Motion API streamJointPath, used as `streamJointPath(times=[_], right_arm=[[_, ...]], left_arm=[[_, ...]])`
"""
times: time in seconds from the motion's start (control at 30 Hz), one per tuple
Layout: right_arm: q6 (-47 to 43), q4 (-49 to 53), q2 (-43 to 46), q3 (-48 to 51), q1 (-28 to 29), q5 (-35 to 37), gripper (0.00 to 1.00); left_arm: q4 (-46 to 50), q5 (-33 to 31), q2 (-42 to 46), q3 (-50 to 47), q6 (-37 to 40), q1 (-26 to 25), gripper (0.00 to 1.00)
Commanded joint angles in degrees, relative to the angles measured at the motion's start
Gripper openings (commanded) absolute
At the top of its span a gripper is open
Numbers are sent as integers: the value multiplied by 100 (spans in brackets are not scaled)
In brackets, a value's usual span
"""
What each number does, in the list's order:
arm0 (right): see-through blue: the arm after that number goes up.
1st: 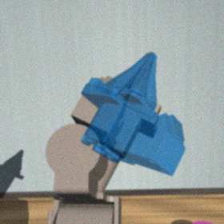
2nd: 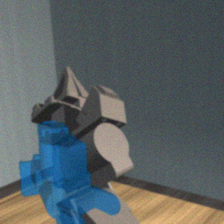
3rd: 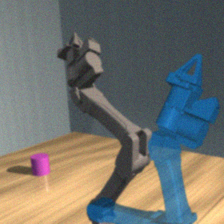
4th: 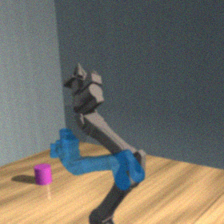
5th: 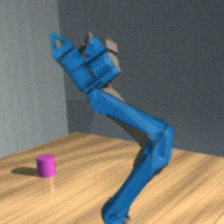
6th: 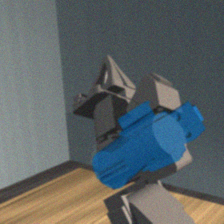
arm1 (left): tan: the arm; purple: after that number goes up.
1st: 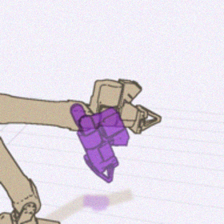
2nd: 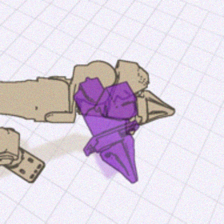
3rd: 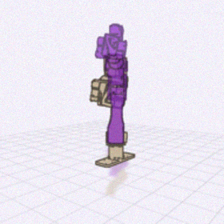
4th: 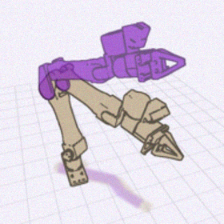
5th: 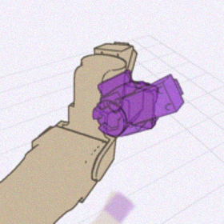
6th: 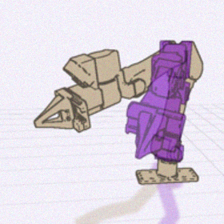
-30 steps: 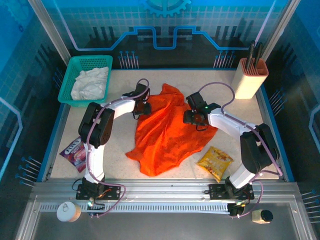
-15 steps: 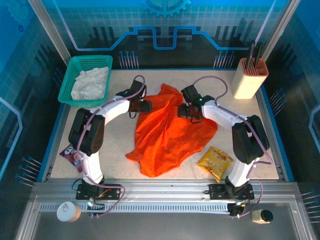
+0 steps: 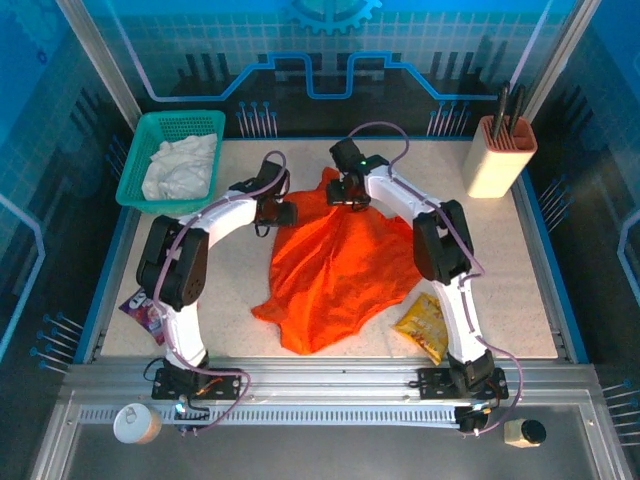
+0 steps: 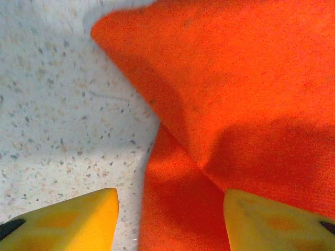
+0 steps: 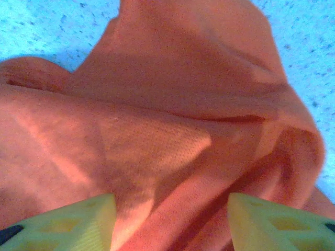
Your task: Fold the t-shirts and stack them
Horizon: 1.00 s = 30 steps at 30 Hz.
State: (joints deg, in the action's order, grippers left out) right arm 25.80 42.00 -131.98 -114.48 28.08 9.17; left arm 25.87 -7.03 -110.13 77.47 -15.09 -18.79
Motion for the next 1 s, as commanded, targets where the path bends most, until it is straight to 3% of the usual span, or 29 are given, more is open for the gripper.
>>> streamJointPath(times=[0.0, 0.23, 0.5, 0.57, 0.6, 0.63, 0.67, 0.87, 0.97], right_arm=[[-95, 503, -309, -395, 27, -124, 54], [125, 496, -466, -315, -21, 45, 36], [163, 411, -404, -139, -66, 59, 29], [182, 374, -382, -89, -71, 59, 26], [188, 362, -388, -76, -75, 59, 25], [204, 362, -387, -67, -82, 65, 25], [229, 355, -390, -68, -91, 59, 24], [503, 190, -473, -120, -226, 19, 26], [812, -25, -530, -191, -411, -170, 36]], left_arm=[[56, 96, -213, -74, -134, 68, 56], [-27, 139, -539, 15, -151, 94, 55], [-171, 298, -808, 37, -161, 94, 49], [-233, 432, -913, 52, -180, 94, 42], [-192, 503, -968, 111, -187, 90, 30], [-186, 567, -995, 147, -197, 86, 10], [-207, 601, -1018, 134, -239, 86, 0], [-563, 260, -364, -599, -784, 86, 0], [-640, -307, 463, -1334, -1359, 86, 0]])
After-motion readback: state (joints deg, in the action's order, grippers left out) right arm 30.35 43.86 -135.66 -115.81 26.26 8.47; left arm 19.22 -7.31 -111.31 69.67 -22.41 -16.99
